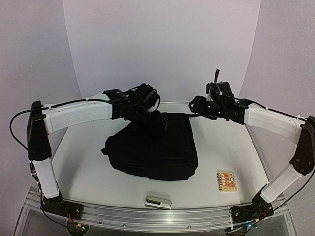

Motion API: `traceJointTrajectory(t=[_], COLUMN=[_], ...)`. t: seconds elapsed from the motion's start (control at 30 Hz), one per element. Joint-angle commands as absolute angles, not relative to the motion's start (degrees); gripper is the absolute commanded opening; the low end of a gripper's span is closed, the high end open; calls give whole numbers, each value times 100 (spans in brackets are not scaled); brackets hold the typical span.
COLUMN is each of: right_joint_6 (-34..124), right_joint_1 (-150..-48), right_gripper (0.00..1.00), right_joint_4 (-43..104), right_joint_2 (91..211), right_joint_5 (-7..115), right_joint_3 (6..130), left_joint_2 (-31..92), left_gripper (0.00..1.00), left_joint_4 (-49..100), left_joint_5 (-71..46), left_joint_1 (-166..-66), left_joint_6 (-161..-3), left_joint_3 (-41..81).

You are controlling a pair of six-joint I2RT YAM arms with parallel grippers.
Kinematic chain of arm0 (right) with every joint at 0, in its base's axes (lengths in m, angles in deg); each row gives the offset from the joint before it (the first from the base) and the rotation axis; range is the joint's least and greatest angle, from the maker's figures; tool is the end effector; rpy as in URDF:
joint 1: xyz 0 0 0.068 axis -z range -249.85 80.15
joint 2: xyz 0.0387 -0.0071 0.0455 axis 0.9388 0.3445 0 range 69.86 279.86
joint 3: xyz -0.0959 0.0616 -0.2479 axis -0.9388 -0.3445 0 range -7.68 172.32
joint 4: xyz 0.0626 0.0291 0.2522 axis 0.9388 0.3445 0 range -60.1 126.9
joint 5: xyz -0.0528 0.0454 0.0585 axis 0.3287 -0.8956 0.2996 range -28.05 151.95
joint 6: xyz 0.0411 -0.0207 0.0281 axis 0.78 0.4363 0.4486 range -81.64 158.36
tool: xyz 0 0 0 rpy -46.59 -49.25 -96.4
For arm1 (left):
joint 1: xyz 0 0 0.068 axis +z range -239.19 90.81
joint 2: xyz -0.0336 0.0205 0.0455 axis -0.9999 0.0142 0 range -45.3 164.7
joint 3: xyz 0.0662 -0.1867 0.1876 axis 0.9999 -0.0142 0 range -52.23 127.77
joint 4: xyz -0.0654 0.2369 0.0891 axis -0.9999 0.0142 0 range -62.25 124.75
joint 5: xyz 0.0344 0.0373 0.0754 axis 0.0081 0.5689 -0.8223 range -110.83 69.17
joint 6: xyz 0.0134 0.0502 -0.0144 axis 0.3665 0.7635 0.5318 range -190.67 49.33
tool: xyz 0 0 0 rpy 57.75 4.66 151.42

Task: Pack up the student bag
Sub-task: Adjust the student bag at the center of the board.

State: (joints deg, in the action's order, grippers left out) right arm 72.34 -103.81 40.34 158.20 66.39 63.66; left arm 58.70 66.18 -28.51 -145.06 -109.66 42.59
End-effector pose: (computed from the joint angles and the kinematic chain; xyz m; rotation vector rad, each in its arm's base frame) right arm 0.3013 0.1996 0.3127 0.0501 2.1128 0.6491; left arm 0.2332 -0.3359 0.3091 0.3004 2.4643 -0.5960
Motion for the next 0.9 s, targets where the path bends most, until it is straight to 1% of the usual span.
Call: traceJointTrajectory(t=[0.0,0.13,0.23,0.27,0.33,0.43,0.6,0.63,0.77,0.87], right_joint_6=[7308,7351,7370,7375,7411,7486,7653,7679,7774,7810], right_joint_1=[-10458,-10511,-10580,-10626,-10728,-10981,-11453,-11574,-11947,-12183], right_gripper=[64,64,64,64,64,64,64,64,66,69], right_joint_4=[4135,4141,4141,4141,4144,4154,4159,4164,4193,4277], right_joint_2=[15607,15539,15489,15478,15478,15533,15815,15917,16325,16732], right_joint_5=[6776,6764,6780,6791,6826,6879,7045,7054,7137,7239], right_joint_3=[6154,6022,5959,5949,5949,5995,6167,6229,6493,6741], left_joint_2=[6718,7255,7357,7305,7153,6874,6500,6426,6036,5656], left_gripper=[100,100,99,96,88,69,49,43,29,21], left_joint_4=[7689,8280,8470,8419,8274,8063,7745,7706,7250,6519], left_joint_5=[-3634,-3933,-4071,-4092,-4094,-4089,-3983,-3975,-3800,-3248], left_joint_1=[-14489,-14491,-14491,-14491,-14491,-14483,-14462,-14451,-14355,-14204], left_joint_6=[-10704,-10673,-10717,-10727,-10752,-10840,-11024,-11064,-11213,-11287], left_joint_3=[5221,5781,5802,5723,5458,5103,4455,4348,3708,3117])
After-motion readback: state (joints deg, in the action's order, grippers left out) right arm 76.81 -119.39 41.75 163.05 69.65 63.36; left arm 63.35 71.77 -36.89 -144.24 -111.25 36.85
